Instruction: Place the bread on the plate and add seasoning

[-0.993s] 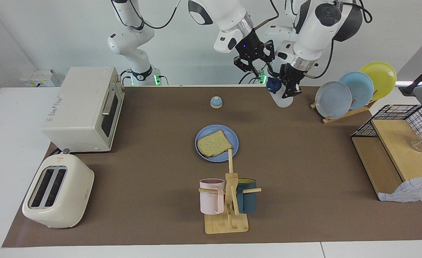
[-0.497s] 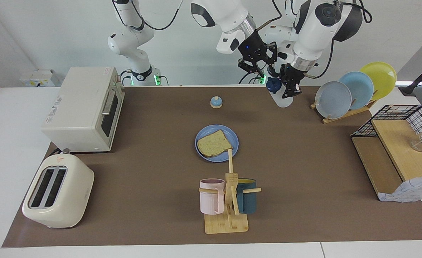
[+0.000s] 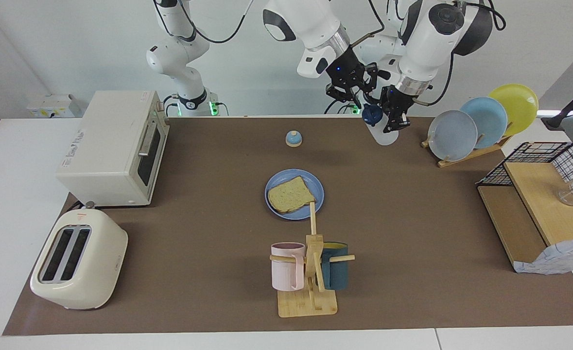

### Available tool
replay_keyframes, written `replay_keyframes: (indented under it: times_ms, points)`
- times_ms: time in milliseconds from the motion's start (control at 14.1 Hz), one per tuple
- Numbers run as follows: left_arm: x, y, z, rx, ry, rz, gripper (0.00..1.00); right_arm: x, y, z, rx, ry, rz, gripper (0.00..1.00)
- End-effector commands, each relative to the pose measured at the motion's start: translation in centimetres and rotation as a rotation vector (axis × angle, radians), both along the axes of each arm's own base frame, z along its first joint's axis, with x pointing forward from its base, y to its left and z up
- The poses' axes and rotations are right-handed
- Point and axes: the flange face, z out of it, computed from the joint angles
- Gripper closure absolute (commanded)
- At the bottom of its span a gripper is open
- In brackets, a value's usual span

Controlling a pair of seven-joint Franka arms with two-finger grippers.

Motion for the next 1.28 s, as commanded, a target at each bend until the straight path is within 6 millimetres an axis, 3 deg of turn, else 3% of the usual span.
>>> replay_keyframes:
  times_ms: [0,142,497,568,1206]
  points:
    - [-0.7,0.1,0.1,-0.023,-0.011,0.001,1.00,-0.1,0.5,0.2,-0.005,-0.009,-0.013,0.80]
    - [-0.7,0.1,0.0,-0.021,-0.010,0.001,1.00,-0.1,0.4,0.1,-0.005,-0.009,-0.015,0.91]
    - [-0.7,0.1,0.0,-0.019,-0.007,0.006,1.00,-0.1,0.4,0.1,-0.005,-0.009,-0.015,0.92]
    - [-0.7,0.1,0.0,-0.018,-0.006,0.006,1.00,-0.1,0.4,0.1,-0.004,-0.008,-0.015,1.00]
    - [-0.8,0.2,-0.1,-0.013,0.004,0.005,1.00,2.0,-1.4,0.7,0.069,0.085,-0.120,1.00]
